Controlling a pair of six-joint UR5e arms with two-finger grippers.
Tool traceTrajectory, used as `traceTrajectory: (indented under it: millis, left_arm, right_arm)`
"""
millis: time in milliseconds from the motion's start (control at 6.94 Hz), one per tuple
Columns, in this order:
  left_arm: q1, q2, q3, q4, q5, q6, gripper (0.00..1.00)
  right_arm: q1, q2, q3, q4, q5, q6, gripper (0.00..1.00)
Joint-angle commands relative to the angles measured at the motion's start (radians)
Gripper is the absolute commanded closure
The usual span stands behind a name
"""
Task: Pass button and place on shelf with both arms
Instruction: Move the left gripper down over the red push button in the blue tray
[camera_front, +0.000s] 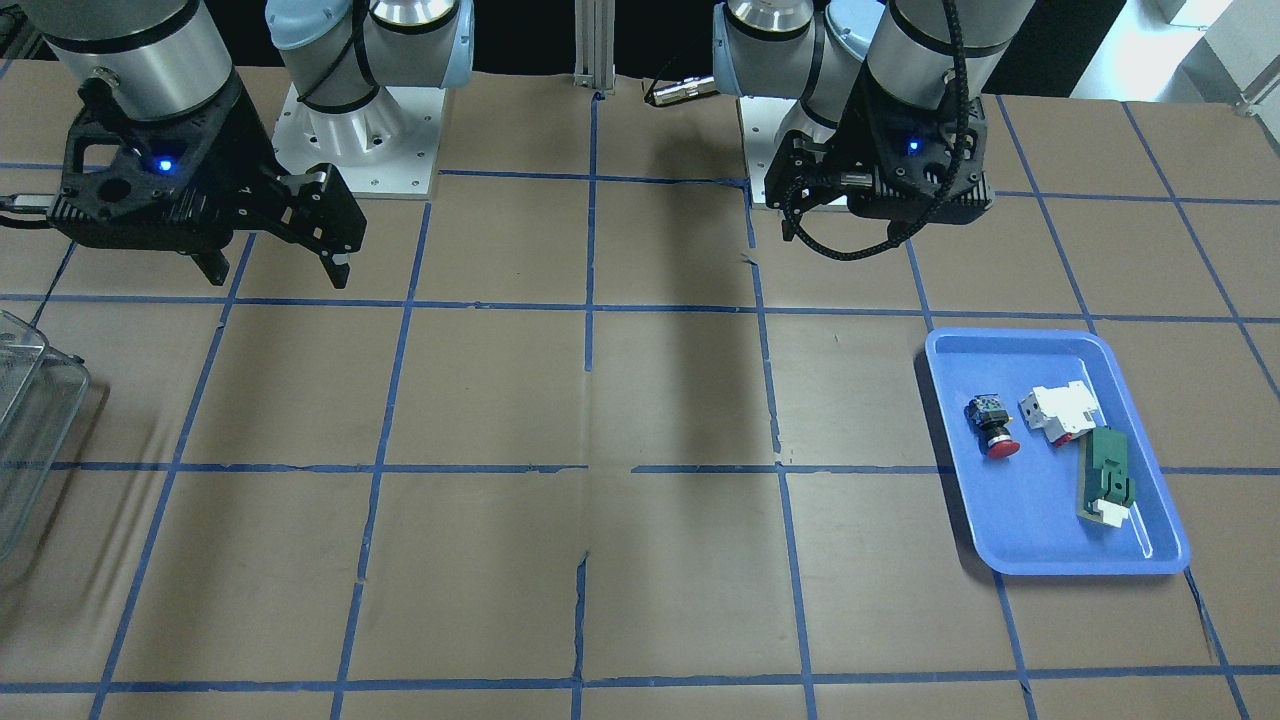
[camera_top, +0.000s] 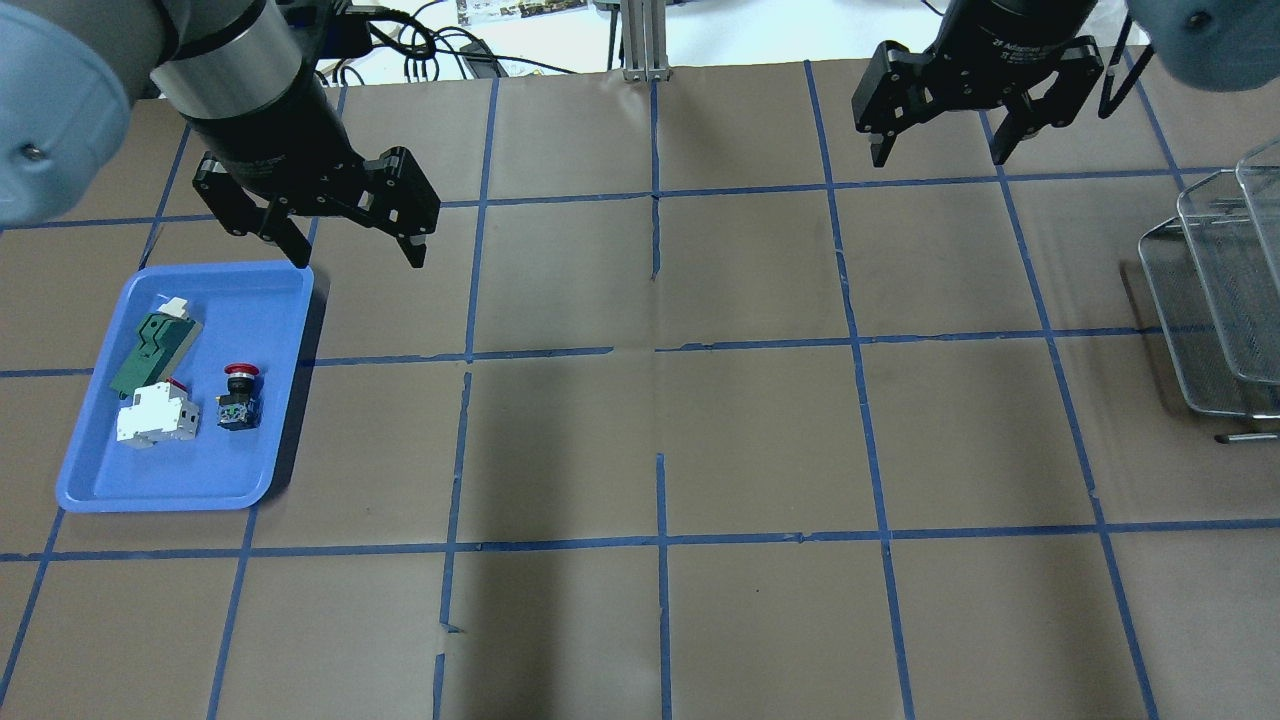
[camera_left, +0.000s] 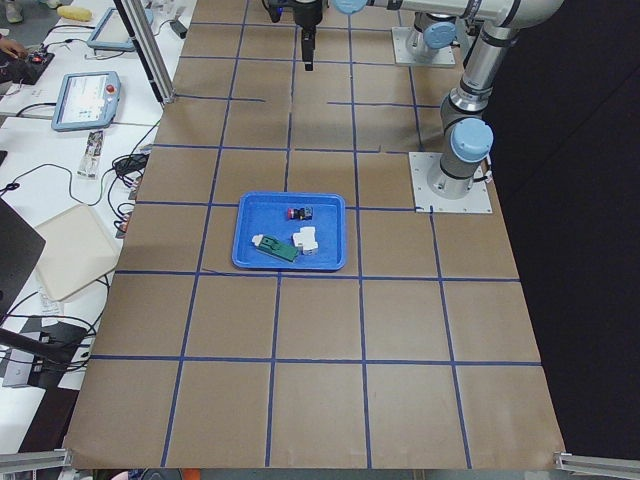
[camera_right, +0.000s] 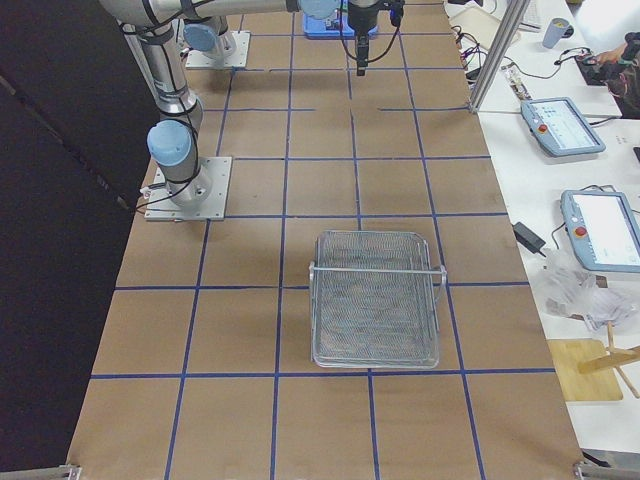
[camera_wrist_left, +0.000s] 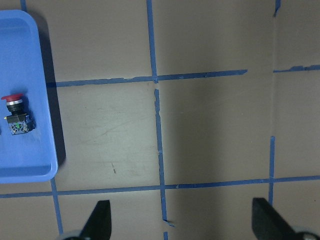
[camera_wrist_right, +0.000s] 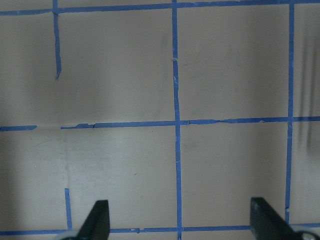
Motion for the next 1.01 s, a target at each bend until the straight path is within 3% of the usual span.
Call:
traceTrajectory:
  millis: [0, 288, 720, 864]
  left_arm:
    - [0.003, 0.0, -0.002, 0.0, 0.0, 0.004, 0.0]
    - [0.07, -0.002, -0.007, -0.002, -0.002, 0.033, 0.0]
    - [0.297, -0.003, -0.103, 0.001, 0.009, 0.173, 0.0]
    - [0.361, -0.008, -0.17, 0.115, 0.014, 0.233, 0.0]
  right_arm:
    - [-0.003, 0.0, 0.0, 0.0, 0.003, -0.001, 0.0]
    - [-0.005, -0.007, 0.003, 0.003, 0.0, -0.001, 0.0]
    - [-0.005, -0.009, 0.012, 0.003, 0.003, -0.002, 0.0]
    - [-0.005, -0.009, 0.017, 0.003, -0.009, -0.001, 0.0]
